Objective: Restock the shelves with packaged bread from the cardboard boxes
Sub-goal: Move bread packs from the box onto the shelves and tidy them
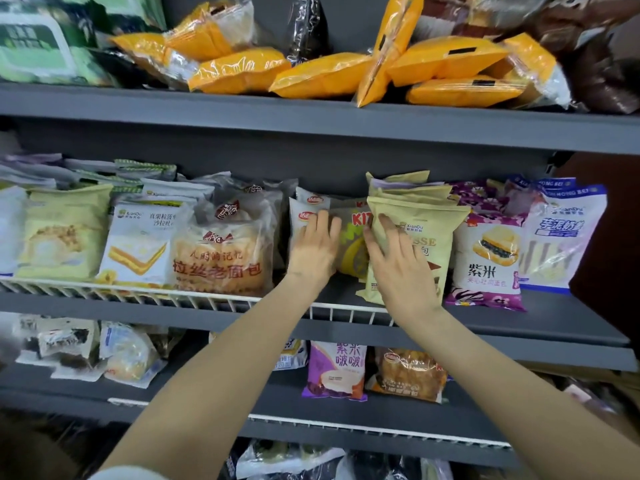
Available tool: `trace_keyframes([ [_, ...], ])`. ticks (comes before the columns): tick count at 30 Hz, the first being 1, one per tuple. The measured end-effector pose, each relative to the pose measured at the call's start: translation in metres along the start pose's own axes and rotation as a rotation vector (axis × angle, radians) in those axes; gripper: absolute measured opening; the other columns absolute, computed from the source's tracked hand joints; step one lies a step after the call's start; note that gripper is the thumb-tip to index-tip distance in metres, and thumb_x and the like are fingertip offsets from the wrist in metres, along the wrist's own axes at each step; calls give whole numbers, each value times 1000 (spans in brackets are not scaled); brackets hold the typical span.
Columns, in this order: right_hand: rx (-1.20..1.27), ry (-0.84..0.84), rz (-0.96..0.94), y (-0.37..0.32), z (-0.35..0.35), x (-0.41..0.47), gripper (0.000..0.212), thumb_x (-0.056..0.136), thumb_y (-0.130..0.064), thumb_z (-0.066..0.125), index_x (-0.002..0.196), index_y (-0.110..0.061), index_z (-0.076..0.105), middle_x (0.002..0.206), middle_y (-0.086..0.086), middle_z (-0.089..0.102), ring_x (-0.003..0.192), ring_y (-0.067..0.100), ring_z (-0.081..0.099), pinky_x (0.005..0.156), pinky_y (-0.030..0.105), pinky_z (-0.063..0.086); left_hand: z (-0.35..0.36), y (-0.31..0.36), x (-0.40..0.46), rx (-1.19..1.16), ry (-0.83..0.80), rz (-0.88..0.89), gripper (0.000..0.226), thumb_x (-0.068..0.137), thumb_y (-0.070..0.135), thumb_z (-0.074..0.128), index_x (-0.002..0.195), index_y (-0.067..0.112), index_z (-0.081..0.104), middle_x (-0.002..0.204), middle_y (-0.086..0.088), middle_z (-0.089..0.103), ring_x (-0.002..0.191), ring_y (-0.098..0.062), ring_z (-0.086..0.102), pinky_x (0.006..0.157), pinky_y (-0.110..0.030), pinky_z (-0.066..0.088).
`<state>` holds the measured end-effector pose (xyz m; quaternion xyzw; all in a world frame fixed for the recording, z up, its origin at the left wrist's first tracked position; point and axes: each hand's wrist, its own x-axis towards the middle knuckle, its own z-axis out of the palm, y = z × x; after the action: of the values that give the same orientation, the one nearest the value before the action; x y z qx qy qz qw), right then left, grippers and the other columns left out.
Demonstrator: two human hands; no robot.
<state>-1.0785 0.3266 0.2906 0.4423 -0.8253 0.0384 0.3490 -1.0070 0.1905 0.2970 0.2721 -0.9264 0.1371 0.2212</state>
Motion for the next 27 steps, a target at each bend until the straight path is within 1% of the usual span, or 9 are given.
trace_keyframes([
  [3,28,33,-92,-13,0,4,73,56,-2,70,127,1,55,138,21,48,129,33,44,94,39,49,-5,-16,11,-238,-144,63,93,53,23,87,127,2,35,128,-22,44,115,-38,47,88,-41,51],
  [6,12,-53,-117,-32,1,18,95,39,-29,89,124,1,58,135,20,53,125,30,52,100,33,45,-24,-36,31,-268,-238,108,67,83,6,63,141,1,31,147,-18,29,138,-33,26,112,-32,28],
  [9,-4,-102,-77,-50,7,37,106,33,-41,91,124,3,58,129,20,58,121,29,56,100,32,45,-44,-42,49,-163,-185,32,55,88,-6,49,139,4,34,146,-14,33,137,-28,29,110,-34,30],
  [13,18,-83,-14,-56,21,53,87,38,-23,91,117,1,65,101,14,69,96,27,67,77,29,56,-37,-41,65,-5,-166,84,46,98,14,34,143,8,31,147,-13,38,136,-29,34,111,-39,30],
  [16,-2,-87,41,-54,12,65,73,36,-23,90,102,-4,67,85,8,62,77,23,62,68,29,48,-26,-42,76,17,-249,78,41,98,18,28,136,9,42,136,-12,51,123,-28,48,105,-41,34],
  [19,31,-222,-50,-52,4,82,65,71,-19,73,126,-7,40,126,13,43,117,29,43,94,32,34,-26,-47,91,-34,-343,76,35,95,16,31,117,11,57,114,-9,61,100,-25,56,83,-33,41],
  [21,61,-318,-45,-51,3,93,66,81,-16,63,135,-7,27,141,14,29,135,29,25,107,34,23,-26,-53,106,-76,-394,92,27,92,18,37,102,12,61,106,-8,64,89,-26,57,74,-31,42],
  [23,91,-379,-42,-51,3,100,80,77,-18,71,138,-6,21,148,14,22,144,27,10,113,33,17,-29,-58,119,-78,-373,104,18,89,22,44,95,12,59,106,-11,64,92,-30,59,75,-33,46],
  [27,92,-518,-32,-50,6,104,103,62,-29,84,138,-8,17,144,12,30,138,27,24,109,34,23,-6,-70,139,-83,-457,81,26,90,29,40,104,14,56,119,-11,59,103,-32,56,90,-40,46],
])
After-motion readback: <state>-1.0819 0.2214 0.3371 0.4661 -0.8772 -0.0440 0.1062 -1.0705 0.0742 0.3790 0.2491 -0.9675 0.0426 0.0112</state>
